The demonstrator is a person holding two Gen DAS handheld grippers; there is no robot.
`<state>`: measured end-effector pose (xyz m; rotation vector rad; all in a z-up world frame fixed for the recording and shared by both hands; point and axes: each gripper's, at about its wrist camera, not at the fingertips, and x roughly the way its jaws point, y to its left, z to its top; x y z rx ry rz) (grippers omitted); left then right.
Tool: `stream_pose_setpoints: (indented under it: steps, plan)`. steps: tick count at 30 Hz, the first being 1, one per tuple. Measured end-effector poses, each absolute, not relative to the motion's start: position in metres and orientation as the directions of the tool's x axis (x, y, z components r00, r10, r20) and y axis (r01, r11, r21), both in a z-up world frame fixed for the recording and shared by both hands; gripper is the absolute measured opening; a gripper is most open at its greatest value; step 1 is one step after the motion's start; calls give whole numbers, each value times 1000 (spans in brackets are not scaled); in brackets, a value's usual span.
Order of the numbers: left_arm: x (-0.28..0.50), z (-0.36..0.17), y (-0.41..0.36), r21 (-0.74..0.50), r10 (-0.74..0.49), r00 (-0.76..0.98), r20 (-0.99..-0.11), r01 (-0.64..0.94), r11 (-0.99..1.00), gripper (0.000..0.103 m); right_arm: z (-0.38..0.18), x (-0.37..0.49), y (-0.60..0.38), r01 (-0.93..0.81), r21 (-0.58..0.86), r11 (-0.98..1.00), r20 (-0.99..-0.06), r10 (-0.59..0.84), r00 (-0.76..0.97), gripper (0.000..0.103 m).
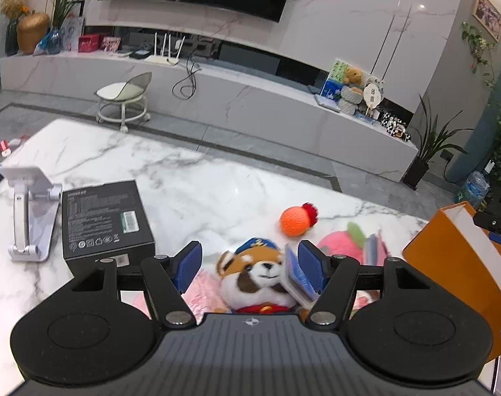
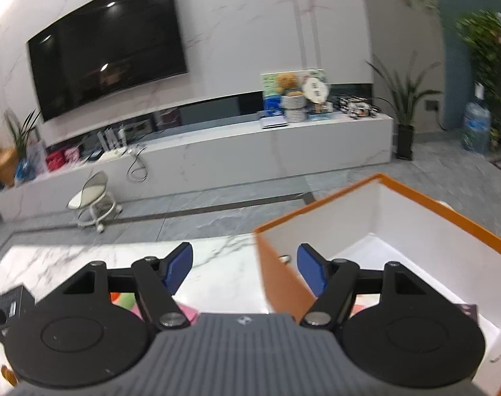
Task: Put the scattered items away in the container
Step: 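Move left tool to the red panda plush while right tool reaches the pink wallet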
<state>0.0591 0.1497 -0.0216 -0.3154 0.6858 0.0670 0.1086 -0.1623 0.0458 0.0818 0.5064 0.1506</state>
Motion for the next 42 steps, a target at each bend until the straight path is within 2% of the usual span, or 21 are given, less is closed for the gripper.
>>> stream_pose_setpoints:
  steps: [4, 9, 13, 21, 26, 28, 30, 32, 37, 40, 42]
  plan:
    - [65, -30, 151, -257, -51, 763, -644, -153, 954, 79, 34, 110, -129, -214, 28, 976, -486, 200, 851, 74]
    - [74, -46, 151, -247, -55, 720, -691, -165, 955, 87, 12, 111, -91, -357, -62, 932, -555, 265, 788, 78]
    - [78, -54, 153, -280, -87, 713, -695, -157, 947, 87, -12, 111, -65, -456, -221, 862, -615, 240, 751, 78]
    - [79, -59, 152, -296, -101, 705, -702, -160, 942, 89, -43, 112, -51, -515, -356, 780, -654, 186, 733, 78]
    - [81, -66, 150, -297, -104, 697, -710, -162, 941, 97, -56, 117, -43, -505, -397, 767, -663, 141, 735, 77]
    - [82, -69, 149, -297, -105, 694, -712, -162, 941, 99, -62, 118, -42, -510, -405, 759, -667, 136, 732, 73]
    - [83, -72, 148, -300, -115, 686, -719, -157, 941, 99, -66, 121, -43, -516, -405, 755, -681, 128, 721, 62]
    - [83, -74, 145, -298, -121, 678, -725, -151, 943, 101, -67, 121, -44, -521, -403, 752, -688, 126, 715, 56]
    - [86, -81, 134, -232, -82, 663, -744, -141, 962, 102, -69, 121, -44, -529, -403, 747, -693, 129, 710, 55]
    - [88, -86, 132, -210, -59, 648, -759, -158, 965, 103, -70, 120, -44, -527, -421, 738, -685, 121, 718, 46]
    - [88, -88, 134, -220, -65, 649, -758, -160, 962, 103, -70, 120, -44, -528, -430, 732, -683, 119, 721, 45]
